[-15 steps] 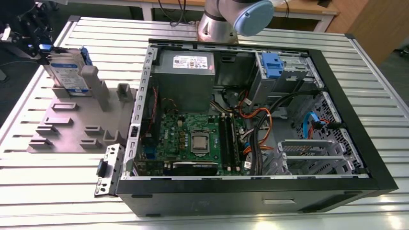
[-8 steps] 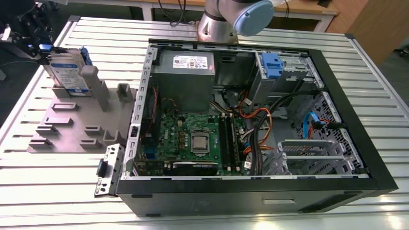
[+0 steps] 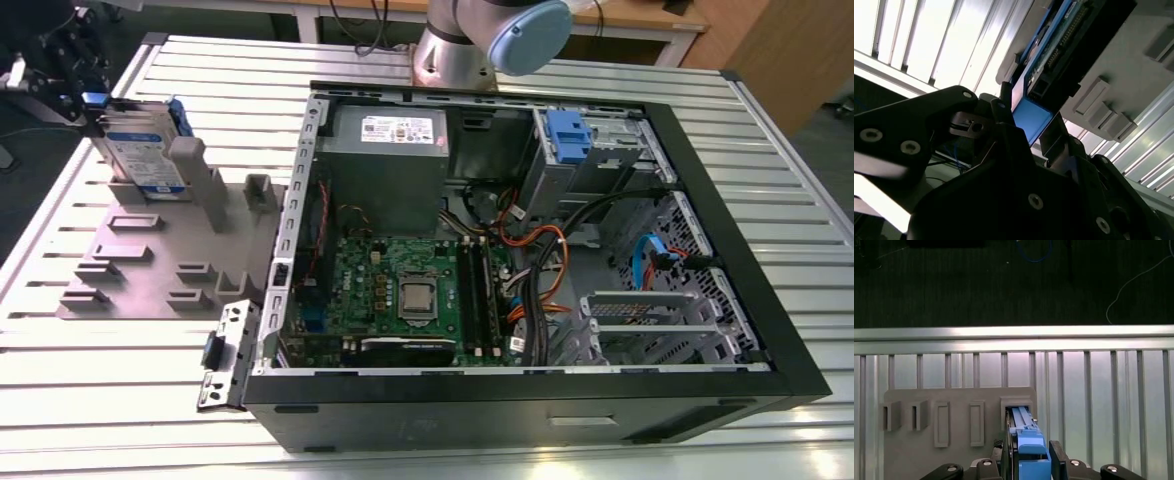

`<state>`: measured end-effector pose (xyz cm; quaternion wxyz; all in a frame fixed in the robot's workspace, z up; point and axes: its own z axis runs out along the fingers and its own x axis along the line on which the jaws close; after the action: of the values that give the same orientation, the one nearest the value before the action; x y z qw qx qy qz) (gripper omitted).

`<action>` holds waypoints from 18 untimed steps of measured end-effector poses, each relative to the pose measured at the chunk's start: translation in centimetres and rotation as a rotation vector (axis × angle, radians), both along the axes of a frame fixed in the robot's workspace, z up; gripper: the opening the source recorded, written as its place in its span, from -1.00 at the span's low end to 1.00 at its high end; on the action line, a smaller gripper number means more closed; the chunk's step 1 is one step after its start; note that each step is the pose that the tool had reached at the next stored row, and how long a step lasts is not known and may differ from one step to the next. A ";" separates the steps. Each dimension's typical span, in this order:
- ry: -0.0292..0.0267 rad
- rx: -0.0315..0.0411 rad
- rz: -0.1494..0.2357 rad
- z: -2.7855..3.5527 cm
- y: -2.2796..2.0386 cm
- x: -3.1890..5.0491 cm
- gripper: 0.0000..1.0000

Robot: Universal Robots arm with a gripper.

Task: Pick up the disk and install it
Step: 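Pick up the disk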

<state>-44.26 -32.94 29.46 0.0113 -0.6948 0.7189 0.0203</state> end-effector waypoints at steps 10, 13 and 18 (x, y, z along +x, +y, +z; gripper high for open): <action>0.0000 -0.0043 -0.001 -0.22 -0.27 0.39 -0.04; 0.0002 -0.0044 -0.005 -0.33 -0.27 0.40 -0.04; 0.0002 -0.0044 -0.015 -0.42 -0.25 0.22 -0.04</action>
<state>-44.03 -33.18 29.05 0.0098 -0.6893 0.7242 0.0187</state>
